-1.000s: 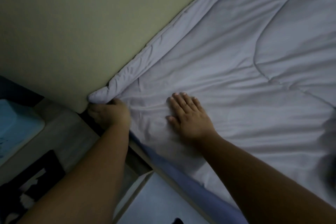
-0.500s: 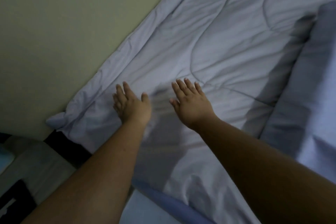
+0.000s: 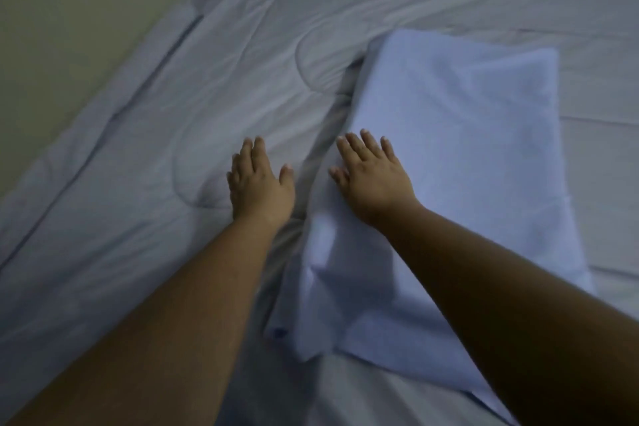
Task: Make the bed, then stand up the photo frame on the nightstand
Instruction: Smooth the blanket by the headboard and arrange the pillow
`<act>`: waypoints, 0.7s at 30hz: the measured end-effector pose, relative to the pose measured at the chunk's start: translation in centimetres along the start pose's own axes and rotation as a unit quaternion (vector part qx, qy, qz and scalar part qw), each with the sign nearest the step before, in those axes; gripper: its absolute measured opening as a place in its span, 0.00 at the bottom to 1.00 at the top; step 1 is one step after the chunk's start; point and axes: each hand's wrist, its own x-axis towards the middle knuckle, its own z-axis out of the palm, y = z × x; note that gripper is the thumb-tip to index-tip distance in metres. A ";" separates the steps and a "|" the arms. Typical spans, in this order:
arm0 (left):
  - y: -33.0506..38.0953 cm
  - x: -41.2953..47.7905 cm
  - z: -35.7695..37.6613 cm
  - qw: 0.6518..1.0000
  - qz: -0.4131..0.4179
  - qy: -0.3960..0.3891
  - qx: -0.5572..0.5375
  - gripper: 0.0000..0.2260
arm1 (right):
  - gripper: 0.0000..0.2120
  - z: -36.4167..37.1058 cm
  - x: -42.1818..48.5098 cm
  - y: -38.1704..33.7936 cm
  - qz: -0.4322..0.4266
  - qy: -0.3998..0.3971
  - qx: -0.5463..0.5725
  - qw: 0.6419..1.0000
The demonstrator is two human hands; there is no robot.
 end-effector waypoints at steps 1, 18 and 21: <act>2.0 0.0 0.9 1.000 0.017 -0.005 0.000 0.30 | 0.27 -0.6 -0.3 2.1 0.015 0.005 -0.003 1.000; 19.4 4.2 10.5 0.978 0.194 -0.030 0.068 0.27 | 0.26 -4.0 -2.0 23.1 0.210 0.089 -0.005 0.974; 17.5 6.7 11.2 0.977 0.166 -0.014 0.132 0.25 | 0.25 -1.9 -1.0 24.5 0.271 0.093 0.003 0.958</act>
